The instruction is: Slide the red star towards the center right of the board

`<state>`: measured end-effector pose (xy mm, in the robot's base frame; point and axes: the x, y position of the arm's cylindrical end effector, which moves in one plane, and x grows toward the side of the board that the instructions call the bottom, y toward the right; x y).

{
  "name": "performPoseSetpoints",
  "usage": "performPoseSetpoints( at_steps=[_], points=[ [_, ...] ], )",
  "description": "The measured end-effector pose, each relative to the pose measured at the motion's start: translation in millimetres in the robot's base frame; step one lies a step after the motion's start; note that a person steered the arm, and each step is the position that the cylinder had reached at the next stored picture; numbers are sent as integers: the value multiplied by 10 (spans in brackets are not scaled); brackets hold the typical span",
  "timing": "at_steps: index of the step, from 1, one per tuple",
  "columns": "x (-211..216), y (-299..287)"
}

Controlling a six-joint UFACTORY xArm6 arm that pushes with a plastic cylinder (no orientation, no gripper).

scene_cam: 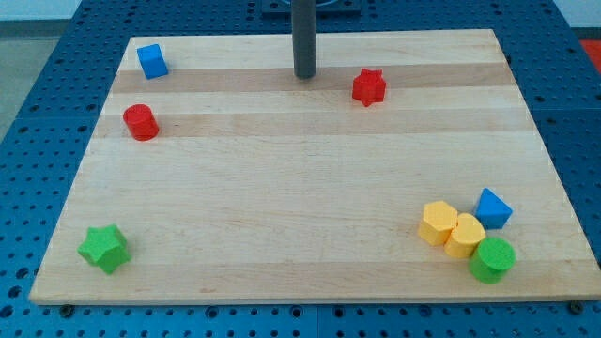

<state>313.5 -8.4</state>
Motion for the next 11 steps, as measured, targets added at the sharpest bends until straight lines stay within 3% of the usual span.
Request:
performPoseSetpoints(
  at_steps=[1, 3, 6, 8, 11],
  points=[
    [152, 14],
    [16, 267],
    [66, 1576],
    [67, 2008],
    [210, 1264]
  ],
)
